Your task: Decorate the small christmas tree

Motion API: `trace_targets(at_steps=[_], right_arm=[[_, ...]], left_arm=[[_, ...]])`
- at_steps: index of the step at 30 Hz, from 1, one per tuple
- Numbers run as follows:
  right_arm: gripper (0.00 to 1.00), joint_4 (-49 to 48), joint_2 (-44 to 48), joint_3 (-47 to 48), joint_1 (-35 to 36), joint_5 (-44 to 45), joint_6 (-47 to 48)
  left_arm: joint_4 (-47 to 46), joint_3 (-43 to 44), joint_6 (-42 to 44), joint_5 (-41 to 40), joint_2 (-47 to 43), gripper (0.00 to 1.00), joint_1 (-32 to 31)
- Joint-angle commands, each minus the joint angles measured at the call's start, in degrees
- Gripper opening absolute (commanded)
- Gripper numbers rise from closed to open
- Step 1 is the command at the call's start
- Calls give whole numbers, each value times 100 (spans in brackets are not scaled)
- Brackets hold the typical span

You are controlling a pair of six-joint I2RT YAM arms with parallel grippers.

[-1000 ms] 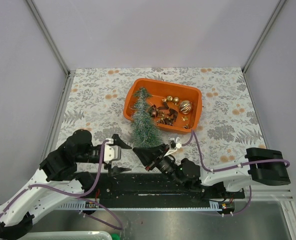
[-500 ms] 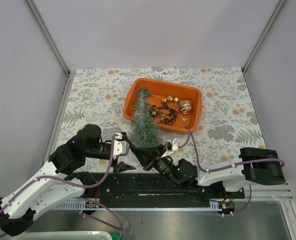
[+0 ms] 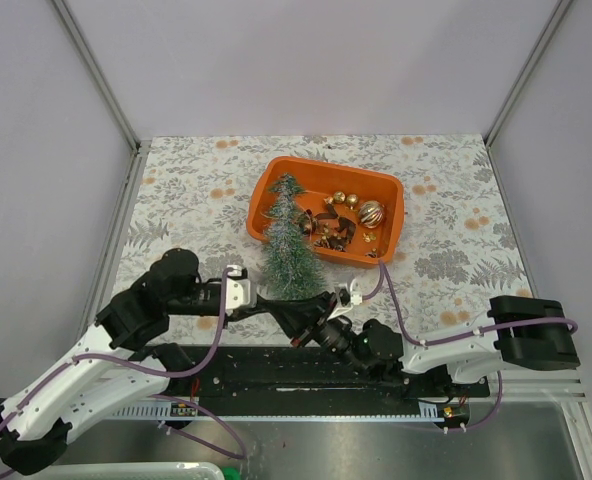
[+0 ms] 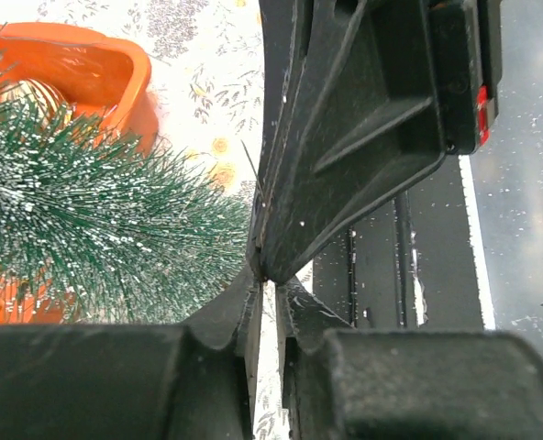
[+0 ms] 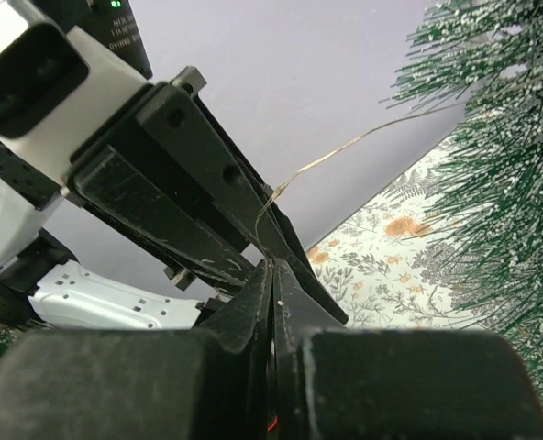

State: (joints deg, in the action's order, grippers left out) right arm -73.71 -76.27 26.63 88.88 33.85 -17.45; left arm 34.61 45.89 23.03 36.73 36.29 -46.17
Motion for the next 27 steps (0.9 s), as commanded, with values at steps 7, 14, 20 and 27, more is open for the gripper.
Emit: trace_targets(at_steps=[7, 14, 20, 27], right_arm=[[41, -236, 1208, -536, -37, 87, -346], [46, 4395, 3722, 191, -29, 603, 82], [68, 5436, 3709, 1579, -29, 1624, 2215], [90, 6753, 2021, 3276, -1554, 743, 1793]], left_arm=[[150, -132, 1053, -622, -236, 2, -50], [248, -633, 1670, -1431, -623, 0, -50], [81, -748, 1775, -1624, -484, 0, -41], [160, -818, 2224, -2214, -474, 0, -50]])
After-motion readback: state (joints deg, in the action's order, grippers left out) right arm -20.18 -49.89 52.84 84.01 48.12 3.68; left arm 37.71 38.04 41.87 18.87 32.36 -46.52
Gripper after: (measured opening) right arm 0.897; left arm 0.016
